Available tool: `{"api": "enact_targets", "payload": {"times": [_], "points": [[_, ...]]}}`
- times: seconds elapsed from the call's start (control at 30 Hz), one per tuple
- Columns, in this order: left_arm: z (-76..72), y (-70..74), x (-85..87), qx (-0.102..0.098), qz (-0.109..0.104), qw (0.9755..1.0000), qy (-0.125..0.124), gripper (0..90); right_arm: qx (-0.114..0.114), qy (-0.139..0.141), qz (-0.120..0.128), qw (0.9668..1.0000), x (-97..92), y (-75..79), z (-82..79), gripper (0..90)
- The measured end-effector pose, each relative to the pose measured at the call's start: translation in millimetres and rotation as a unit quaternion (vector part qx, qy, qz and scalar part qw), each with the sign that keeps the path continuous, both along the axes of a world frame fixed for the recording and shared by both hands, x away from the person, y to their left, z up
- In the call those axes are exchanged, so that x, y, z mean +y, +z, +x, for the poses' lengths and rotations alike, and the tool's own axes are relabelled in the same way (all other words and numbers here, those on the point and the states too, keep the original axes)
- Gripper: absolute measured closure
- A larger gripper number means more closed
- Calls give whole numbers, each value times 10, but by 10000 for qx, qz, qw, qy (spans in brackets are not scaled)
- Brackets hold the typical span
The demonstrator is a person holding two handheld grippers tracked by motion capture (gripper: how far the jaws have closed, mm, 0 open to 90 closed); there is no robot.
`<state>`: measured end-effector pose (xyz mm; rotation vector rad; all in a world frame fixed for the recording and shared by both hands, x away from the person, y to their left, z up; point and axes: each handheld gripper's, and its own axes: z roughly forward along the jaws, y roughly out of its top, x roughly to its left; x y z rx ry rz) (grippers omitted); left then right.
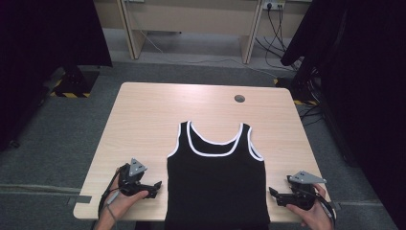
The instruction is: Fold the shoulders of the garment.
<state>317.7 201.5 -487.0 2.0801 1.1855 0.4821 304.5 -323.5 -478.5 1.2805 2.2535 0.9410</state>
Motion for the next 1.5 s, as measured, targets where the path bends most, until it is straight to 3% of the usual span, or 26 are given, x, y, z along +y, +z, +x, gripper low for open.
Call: {"api": "enact_targets", "payload": {"times": [0.47, 0.6, 0.93, 1.5], "points": [[11, 1, -11, -1, -34, 10000, 86, 0, 5, 6, -2, 10000, 0, 0, 1, 132], [17, 11, 9, -39, -250, 9996, 137, 34, 1, 8, -4, 10000, 0, 0, 2, 132], [56, 59, -45, -64, -330, 9994, 49, 31, 5, 7, -4, 10000, 0, 1, 1, 132], [443, 186, -222, -111, -553, 9984, -80, 31, 5, 13, -5, 10000, 0, 0, 0, 131]]}}
